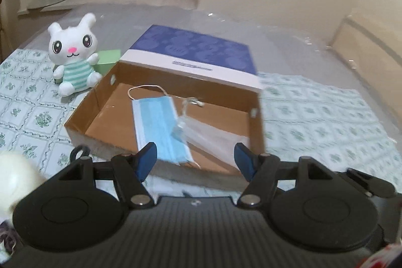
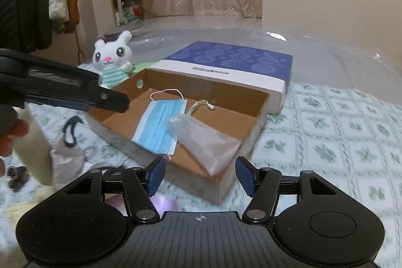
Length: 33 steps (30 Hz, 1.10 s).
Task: Organize soft objects
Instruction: 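Open both grippers to release mask and bag, then withdraw, then grasp the tan finger cot with the right gripper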
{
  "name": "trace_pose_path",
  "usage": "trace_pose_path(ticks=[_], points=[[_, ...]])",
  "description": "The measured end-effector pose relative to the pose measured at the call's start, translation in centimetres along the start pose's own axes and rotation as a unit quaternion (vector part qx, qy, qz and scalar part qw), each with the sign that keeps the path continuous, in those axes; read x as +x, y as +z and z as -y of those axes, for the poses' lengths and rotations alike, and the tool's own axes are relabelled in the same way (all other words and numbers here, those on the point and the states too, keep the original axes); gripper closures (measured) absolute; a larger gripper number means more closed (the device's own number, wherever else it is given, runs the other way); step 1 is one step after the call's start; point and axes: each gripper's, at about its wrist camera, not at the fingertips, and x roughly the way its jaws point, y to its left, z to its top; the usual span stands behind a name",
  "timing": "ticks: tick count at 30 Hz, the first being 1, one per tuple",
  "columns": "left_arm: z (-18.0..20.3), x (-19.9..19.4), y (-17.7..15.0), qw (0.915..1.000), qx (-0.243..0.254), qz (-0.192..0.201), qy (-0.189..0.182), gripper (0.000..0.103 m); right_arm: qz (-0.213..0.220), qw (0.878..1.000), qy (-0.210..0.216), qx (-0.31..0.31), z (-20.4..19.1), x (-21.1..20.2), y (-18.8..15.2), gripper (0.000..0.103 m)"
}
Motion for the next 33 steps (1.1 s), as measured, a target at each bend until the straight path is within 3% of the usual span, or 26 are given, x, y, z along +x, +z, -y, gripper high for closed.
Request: trace_pose_path(ticks=[9, 13, 17, 22, 33], points=[[-0.3, -10.8, -4.8, 0.9971, 0.026, 0.019, -0.069, 0.037, 0.038, 0.998, -0.002, 0.043, -3.1, -9.7, -3.7, 0.041], [-1.6, -15.2, -7.8, 0.9955, 0.045, 0.027, -0.079, 0.037, 0.052, 0.997, -0.002, 0.057, -5.0, -13.9, -5.4, 0.041], [-3.5, -19.0, -11.0, 0.9953, 0.062, 0.035, -0.066, 0.037, 0.061, 0.996, -0.004, 0.064, -7.3, -17.3, -7.0, 0.041], [-6.7, -22.2, -13.9, 0.9971, 0.043, 0.031, -0.054, 0.038, 0.06, 0.995, 0.0, 0.074, -10.5, -20.0, -9.0, 0.041], [-11.9, -26.2, -19.3, 0.9983, 0.048, 0.03, 0.012, 0.038, 0.022, 0.997, 0.012, 0.069, -17.4, -20.9, -12.9, 0.041]])
